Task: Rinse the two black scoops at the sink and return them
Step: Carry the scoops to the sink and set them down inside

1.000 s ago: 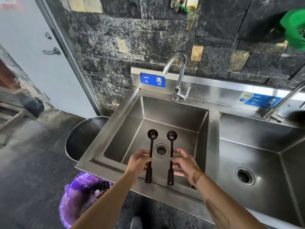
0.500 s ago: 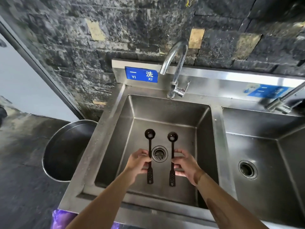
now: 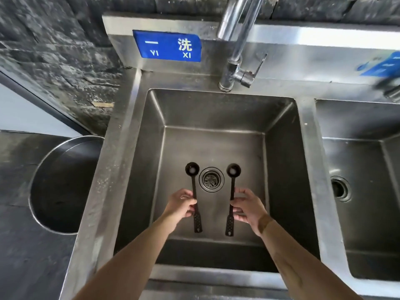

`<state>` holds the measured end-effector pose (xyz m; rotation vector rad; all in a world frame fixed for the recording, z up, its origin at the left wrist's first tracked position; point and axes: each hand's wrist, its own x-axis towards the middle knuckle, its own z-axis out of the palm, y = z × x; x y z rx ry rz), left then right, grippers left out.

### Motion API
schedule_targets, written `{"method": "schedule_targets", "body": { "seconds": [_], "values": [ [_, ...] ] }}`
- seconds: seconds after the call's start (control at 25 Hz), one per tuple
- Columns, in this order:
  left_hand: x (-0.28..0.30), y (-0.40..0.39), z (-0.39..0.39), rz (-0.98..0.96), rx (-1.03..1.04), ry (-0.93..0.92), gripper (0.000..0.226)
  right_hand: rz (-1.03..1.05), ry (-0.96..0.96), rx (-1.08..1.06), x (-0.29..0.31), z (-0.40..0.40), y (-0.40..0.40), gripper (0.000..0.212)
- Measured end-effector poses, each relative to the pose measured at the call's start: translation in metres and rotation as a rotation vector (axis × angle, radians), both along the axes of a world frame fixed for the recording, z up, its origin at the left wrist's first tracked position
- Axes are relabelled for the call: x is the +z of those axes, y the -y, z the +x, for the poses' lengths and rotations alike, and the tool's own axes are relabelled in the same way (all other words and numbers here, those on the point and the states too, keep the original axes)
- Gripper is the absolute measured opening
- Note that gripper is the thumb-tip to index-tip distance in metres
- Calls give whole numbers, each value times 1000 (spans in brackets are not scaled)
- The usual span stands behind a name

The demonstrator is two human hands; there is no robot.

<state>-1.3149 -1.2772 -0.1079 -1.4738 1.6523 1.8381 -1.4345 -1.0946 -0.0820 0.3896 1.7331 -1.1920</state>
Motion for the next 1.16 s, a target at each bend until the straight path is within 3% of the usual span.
{"method": "schedule_targets", "body": {
  "seconds": [0.36, 0.52, 1.16],
  "values": [
    [-136, 2, 0, -47, -178, 137, 14, 164, 76, 67, -142, -7, -11, 30],
    [-171, -1, 8, -37, -209, 162, 25, 220, 98, 169, -182, 6, -16, 34],
    [-182, 4, 3, -73, -551, 349, 15, 394, -49, 248, -202, 14, -16, 14]
  ]
}}
